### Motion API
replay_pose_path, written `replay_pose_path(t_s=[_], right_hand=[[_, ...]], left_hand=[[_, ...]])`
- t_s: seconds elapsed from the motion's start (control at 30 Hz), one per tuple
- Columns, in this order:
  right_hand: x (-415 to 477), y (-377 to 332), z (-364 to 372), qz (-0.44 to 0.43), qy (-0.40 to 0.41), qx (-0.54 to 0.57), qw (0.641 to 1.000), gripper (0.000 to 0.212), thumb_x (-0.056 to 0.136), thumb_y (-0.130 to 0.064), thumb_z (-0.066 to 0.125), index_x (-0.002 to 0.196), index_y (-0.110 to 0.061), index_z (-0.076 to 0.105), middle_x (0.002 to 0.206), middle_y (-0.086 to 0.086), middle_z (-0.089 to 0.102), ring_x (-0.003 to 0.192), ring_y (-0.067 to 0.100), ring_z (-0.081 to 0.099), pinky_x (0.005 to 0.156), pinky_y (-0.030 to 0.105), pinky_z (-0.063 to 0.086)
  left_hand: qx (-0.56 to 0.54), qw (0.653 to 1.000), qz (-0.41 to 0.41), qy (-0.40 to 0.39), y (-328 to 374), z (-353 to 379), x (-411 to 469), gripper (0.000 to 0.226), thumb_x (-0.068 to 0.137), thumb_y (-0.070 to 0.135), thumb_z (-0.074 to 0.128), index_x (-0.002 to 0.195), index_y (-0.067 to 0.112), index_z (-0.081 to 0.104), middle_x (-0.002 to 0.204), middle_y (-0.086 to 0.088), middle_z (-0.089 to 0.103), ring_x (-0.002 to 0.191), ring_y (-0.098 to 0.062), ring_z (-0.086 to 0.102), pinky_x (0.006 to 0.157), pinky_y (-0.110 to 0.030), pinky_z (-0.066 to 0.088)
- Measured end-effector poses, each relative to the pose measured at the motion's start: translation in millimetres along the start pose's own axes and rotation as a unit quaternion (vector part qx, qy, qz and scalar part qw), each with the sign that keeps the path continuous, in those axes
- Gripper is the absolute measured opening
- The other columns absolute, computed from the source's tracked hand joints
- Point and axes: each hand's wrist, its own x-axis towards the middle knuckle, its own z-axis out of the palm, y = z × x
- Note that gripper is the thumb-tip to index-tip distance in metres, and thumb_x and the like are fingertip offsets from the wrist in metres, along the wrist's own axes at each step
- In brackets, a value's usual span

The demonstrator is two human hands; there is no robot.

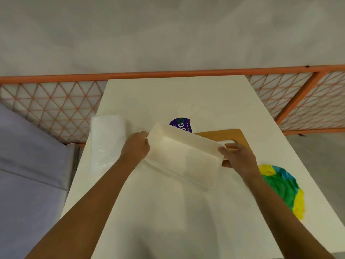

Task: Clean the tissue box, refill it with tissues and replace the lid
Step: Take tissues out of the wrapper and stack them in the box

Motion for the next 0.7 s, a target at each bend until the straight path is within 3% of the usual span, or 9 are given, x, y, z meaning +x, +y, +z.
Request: replay_pose_path(t_s=[0.07, 0.13, 0.17, 0.3, 0.4, 0.53, 0.7], right_hand=[[19.2, -27.0, 7.2, -0.024, 0.008, 0.016, 1.0, 0.032, 0.086, -0.014, 0.062, 0.116, -0.003, 0.057, 0.098, 0.011, 0.062, 0.073, 0.025, 0.062, 0.067, 0.023, 0.053], [40.5, -47.7, 15.6, -0.052, 0.009, 0.004, 0.999, 0.036, 0.086, -0.012, 0.059, 0.121, -0.004, 0.058, 0.105, 0.011, 0.064, 0.083, 0.022, 0.059, 0.078, 0.028, 0.051], [52.3, -57.3, 22.2, -0.066, 0.005, -0.021, 0.998, 0.038, 0.087, -0.01, 0.057, 0.124, -0.007, 0.057, 0.11, 0.012, 0.064, 0.089, 0.022, 0.058, 0.085, 0.033, 0.05], [100.0, -89.0, 46.5, -0.096, -0.008, -0.129, 0.987, 0.044, 0.089, -0.002, 0.044, 0.131, -0.01, 0.051, 0.126, 0.014, 0.059, 0.113, 0.032, 0.056, 0.095, 0.04, 0.047], [135.2, -98.9, 59.4, -0.079, -0.018, -0.152, 0.985, 0.048, 0.088, 0.001, 0.042, 0.134, -0.012, 0.048, 0.135, 0.013, 0.052, 0.11, 0.035, 0.058, 0.081, 0.04, 0.053], [176.3, -103.9, 73.0, -0.076, -0.02, -0.176, 0.981, 0.048, 0.089, 0.001, 0.042, 0.136, -0.011, 0.047, 0.14, 0.011, 0.047, 0.108, 0.032, 0.06, 0.071, 0.028, 0.047], [213.7, -105.7, 86.0, -0.076, -0.018, -0.196, 0.978, 0.047, 0.09, 0.002, 0.041, 0.135, -0.009, 0.048, 0.141, 0.012, 0.046, 0.123, 0.029, 0.051, 0.091, 0.026, 0.044]], left_hand=[[-0.039, 0.999, -0.021, 0.003, -0.7, -12.5, 12.0, 0.034, 0.095, 0.007, 0.037, 0.124, 0.008, 0.055, 0.118, -0.015, 0.062, 0.095, -0.032, 0.064, 0.08, -0.033, 0.051], [-0.09, 0.995, -0.043, -0.006, 3.2, -18.2, 23.3, 0.032, 0.095, 0.005, 0.037, 0.12, 0.005, 0.056, 0.113, -0.015, 0.062, 0.068, -0.028, 0.065, 0.057, -0.024, 0.053], [-0.106, 0.993, -0.055, -0.009, 5.0, -20.5, 30.9, 0.031, 0.094, 0.004, 0.037, 0.119, 0.003, 0.056, 0.113, -0.015, 0.061, 0.065, -0.027, 0.065, 0.049, -0.021, 0.05], [-0.143, 0.986, -0.09, -0.002, 13.7, -25.3, 62.8, 0.03, 0.092, 0.001, 0.038, 0.117, -0.002, 0.055, 0.119, -0.019, 0.057, 0.08, -0.037, 0.069, 0.061, -0.035, 0.057], [-0.148, 0.983, -0.111, -0.001, 17.0, -25.0, 86.8, 0.031, 0.093, 0.001, 0.039, 0.119, -0.001, 0.055, 0.12, -0.02, 0.057, 0.084, -0.038, 0.069, 0.069, -0.039, 0.058], [-0.171, 0.976, -0.137, -0.012, 20.5, -20.4, 116.3, 0.031, 0.094, 0.003, 0.04, 0.121, 0.001, 0.055, 0.123, -0.017, 0.056, 0.089, -0.037, 0.068, 0.067, -0.037, 0.058], [-0.183, 0.972, -0.147, -0.017, 23.8, -7.7, 142.7, 0.031, 0.095, 0.006, 0.038, 0.121, 0.001, 0.055, 0.126, -0.017, 0.055, 0.086, -0.039, 0.069, 0.06, -0.032, 0.054]])
